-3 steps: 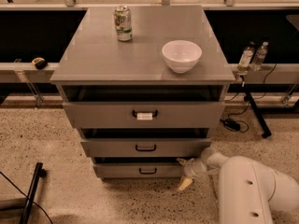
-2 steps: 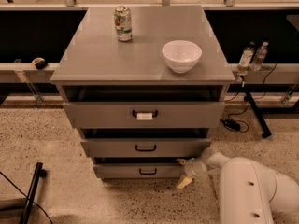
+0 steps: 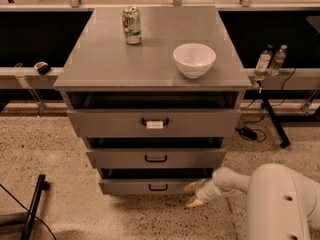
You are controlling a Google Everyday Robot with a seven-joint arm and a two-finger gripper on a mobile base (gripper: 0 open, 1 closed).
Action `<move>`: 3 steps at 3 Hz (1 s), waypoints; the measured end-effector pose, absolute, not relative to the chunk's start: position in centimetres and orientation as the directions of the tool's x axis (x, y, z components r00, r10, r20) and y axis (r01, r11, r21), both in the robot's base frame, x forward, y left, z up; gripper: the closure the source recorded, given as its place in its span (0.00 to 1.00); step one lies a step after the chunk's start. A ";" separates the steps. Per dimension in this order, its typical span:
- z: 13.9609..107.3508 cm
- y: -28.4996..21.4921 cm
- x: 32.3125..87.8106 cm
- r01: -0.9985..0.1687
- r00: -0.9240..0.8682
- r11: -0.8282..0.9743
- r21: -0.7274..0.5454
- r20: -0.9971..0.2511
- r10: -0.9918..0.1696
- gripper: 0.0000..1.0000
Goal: Open bottom drawer
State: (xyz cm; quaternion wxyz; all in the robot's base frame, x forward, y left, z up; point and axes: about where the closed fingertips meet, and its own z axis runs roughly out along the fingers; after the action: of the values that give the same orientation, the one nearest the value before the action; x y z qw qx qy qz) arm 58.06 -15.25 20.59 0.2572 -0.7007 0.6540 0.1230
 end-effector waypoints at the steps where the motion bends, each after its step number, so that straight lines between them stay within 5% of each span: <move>1: 20.5 -14.4 55.0 -0.981 0.139 -0.050 -0.186 -0.502 -0.854 0.45; 3: 22.6 -13.9 55.4 -0.972 0.134 -0.009 -0.233 -0.529 -0.838 0.00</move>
Offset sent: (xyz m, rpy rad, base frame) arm -0.0535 0.0159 0.0332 0.0370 -0.0609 0.0297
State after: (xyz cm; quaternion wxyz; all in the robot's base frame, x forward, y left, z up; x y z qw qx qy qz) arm 55.42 -13.87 22.62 0.2781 -0.6998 0.6468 0.1206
